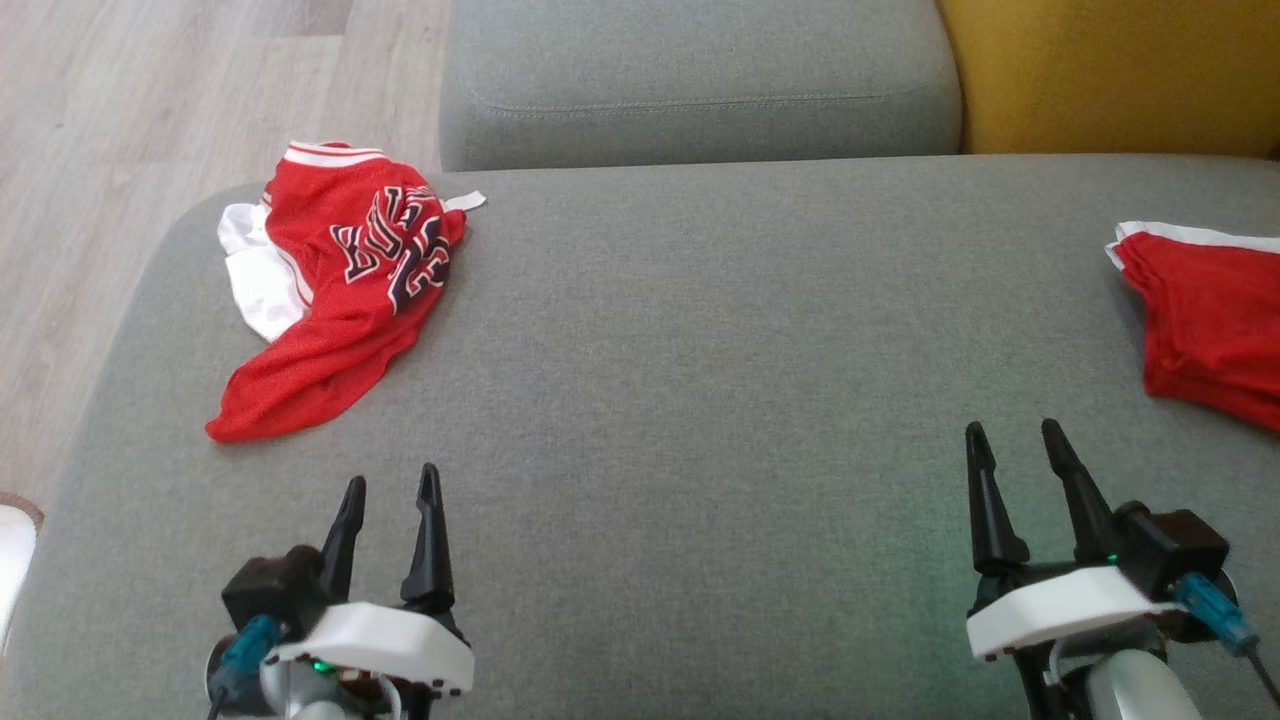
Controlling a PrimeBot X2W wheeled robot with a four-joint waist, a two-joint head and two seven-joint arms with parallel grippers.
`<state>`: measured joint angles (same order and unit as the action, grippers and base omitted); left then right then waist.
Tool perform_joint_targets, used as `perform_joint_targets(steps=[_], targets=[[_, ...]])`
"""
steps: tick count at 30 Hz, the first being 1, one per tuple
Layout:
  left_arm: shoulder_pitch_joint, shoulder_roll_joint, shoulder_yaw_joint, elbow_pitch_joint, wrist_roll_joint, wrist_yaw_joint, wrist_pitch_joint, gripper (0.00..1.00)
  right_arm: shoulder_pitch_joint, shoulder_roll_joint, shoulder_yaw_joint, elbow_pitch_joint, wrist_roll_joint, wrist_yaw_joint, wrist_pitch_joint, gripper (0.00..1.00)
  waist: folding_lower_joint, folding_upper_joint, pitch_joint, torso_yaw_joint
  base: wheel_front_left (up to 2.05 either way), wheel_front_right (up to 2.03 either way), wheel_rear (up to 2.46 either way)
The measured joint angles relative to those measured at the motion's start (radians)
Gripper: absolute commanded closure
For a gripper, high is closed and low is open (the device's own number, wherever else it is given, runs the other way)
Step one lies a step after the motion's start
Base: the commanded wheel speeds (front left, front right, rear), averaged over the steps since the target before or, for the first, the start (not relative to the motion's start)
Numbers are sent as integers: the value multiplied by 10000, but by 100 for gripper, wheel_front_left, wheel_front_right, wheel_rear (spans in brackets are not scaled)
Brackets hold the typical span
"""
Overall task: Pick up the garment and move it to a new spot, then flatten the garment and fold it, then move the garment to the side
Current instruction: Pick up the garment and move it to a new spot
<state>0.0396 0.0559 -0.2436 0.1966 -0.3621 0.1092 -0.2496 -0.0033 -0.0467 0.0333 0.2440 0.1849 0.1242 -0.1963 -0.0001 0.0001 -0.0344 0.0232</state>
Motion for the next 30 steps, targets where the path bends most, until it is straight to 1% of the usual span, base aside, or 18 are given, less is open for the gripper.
perform_joint_targets(steps=[23,27,30], targets=[[4,-8,-15,-2,88,-50,0,0,138,0,25,12,0,0,130,0,0,0,-52,96,0,0,0],[1,-13,-40,-2,88,-52,0,0,139,0,4,10,-2,0,201,0,0,0,-46,275,0,0,0],[-6,-17,-67,-4,88,-54,0,0,140,2,-10,-4,-2,0,203,0,0,0,-44,579,0,0,0]])
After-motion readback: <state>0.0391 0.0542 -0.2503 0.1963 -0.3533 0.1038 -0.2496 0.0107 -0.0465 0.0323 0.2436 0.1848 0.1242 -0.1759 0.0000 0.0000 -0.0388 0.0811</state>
